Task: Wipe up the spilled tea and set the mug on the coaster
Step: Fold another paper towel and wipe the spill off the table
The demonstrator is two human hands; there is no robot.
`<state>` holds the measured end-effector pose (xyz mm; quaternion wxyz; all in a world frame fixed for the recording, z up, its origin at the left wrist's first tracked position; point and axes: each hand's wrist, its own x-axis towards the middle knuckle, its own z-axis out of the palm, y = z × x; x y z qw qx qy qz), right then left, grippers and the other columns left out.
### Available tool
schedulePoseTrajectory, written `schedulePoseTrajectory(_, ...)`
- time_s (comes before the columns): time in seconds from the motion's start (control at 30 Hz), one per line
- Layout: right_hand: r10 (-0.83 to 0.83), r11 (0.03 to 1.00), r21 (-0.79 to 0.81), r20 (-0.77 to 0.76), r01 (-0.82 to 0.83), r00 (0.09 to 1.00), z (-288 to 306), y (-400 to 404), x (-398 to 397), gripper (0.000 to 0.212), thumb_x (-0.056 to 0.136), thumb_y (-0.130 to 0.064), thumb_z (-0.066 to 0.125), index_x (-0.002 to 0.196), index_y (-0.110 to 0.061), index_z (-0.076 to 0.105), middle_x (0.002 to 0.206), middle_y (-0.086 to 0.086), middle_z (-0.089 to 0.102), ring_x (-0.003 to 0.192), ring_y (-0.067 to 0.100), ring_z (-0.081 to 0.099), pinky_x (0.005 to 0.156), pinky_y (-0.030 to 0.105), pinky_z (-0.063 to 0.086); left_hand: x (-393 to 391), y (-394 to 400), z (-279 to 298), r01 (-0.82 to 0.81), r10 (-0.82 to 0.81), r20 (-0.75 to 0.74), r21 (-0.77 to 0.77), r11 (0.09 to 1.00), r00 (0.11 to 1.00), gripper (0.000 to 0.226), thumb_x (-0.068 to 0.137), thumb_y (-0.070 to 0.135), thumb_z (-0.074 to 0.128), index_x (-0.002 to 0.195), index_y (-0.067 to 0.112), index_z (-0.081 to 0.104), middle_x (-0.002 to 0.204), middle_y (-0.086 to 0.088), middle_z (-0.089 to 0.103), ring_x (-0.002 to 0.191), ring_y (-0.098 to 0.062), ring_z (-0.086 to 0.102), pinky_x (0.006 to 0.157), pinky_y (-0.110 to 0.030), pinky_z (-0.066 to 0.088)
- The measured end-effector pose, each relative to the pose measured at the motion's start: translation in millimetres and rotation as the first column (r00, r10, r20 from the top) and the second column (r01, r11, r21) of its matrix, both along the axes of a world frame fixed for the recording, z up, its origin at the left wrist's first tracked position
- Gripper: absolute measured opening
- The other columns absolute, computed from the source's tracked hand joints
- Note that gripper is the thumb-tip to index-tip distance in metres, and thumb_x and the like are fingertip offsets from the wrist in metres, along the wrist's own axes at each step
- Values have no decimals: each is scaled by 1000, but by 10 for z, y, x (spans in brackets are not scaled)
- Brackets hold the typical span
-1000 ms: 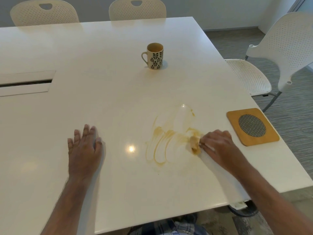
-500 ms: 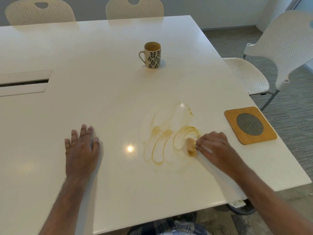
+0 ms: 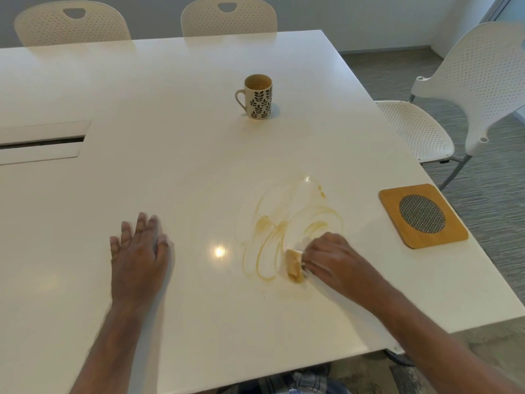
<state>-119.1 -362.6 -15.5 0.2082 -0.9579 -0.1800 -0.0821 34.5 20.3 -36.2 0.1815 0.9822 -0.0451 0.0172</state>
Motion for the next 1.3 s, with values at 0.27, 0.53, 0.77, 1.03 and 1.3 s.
schedulePoseTrajectory(0.27,-560,828,-23,39,561,828,23,-584,470,6,91,-20,77,96,-17,77,93,-1,74,89,29,63,87,44,40,-5,1,-1,2,-2,2,5,1000,1000,65,100,41,32,158,15,45,170,-7,33,159,-38,24,129,-54,11)
schedulePoseTrajectory(0.53,-32,994,102,-54,37,998,-44,-96,168,5,94,-23,72,98,-20,72,98,-11,65,94,12,57,91,23,44,-13,-1,3,-2,2,8,-5,1000,1000,65,100,42,33,158,15,46,170,-7,34,159,-38,24,129,-55,11)
schedulePoseTrajectory(0.77,-443,882,151,-60,447,894,204,-612,199,12,93,-8,73,100,-16,68,93,-6,69,86,-5,58,77,4,37,-10,4,-13,-5,5,6,1,1000,1000,65,100,43,32,158,17,45,170,-6,34,159,-37,24,129,-54,12)
schedulePoseTrajectory(1.03,-423,906,45,89,421,902,206,-498,426,17,88,-14,73,95,-21,60,109,-11,59,87,11,61,69,23,42,1,-1,-29,-7,7,12,1,1000,1000,64,100,43,33,157,17,46,169,-6,36,158,-37,25,129,-55,13)
schedulePoseTrajectory(1.3,-329,943,-5,137,333,934,86,-269,457,6,88,-4,73,90,-6,67,117,5,56,86,19,65,73,27,55,2,8,-31,-11,11,7,-10,1000,1000,64,100,43,33,157,18,46,170,-4,34,159,-36,24,129,-55,12)
